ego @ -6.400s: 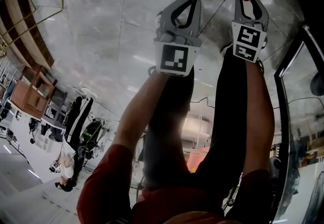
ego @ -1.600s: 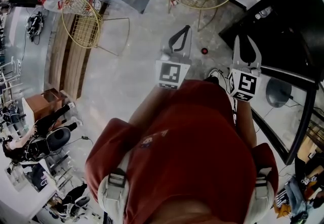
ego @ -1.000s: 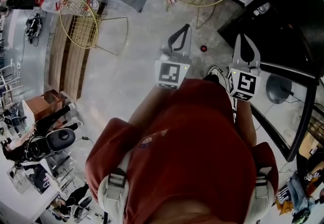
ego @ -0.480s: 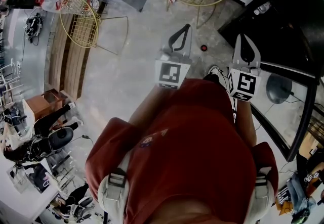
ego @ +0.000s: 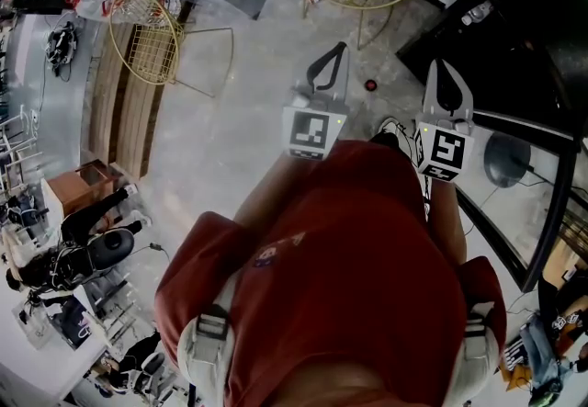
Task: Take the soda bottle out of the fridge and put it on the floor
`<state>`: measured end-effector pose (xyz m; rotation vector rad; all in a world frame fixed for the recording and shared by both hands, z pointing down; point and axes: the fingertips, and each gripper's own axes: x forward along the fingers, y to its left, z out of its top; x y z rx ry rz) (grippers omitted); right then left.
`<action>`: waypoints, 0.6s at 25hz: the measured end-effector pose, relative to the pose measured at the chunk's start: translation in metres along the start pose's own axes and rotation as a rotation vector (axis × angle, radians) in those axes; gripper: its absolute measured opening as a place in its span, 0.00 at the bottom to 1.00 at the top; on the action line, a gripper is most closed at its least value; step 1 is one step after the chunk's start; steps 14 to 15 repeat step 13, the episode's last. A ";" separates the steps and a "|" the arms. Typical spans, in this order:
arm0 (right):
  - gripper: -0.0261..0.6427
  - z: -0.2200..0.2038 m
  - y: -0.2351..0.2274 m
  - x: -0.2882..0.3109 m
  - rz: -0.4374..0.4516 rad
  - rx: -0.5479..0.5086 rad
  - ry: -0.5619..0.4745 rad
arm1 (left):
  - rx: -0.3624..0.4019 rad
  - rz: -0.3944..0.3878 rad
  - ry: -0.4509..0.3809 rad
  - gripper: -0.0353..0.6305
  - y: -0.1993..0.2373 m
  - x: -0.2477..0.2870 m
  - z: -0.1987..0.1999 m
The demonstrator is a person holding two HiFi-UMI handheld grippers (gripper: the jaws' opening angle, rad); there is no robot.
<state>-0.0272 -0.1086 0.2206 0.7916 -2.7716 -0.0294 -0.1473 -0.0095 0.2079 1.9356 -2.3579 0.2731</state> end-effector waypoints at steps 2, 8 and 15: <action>0.04 0.000 0.000 0.000 0.000 -0.004 0.002 | -0.005 0.000 0.001 0.05 -0.001 0.000 0.000; 0.04 -0.002 0.002 -0.002 0.011 -0.020 0.010 | -0.014 0.000 -0.007 0.05 -0.002 -0.001 0.001; 0.04 0.001 0.001 -0.004 0.003 0.008 0.006 | -0.006 -0.006 0.008 0.05 -0.006 -0.001 0.001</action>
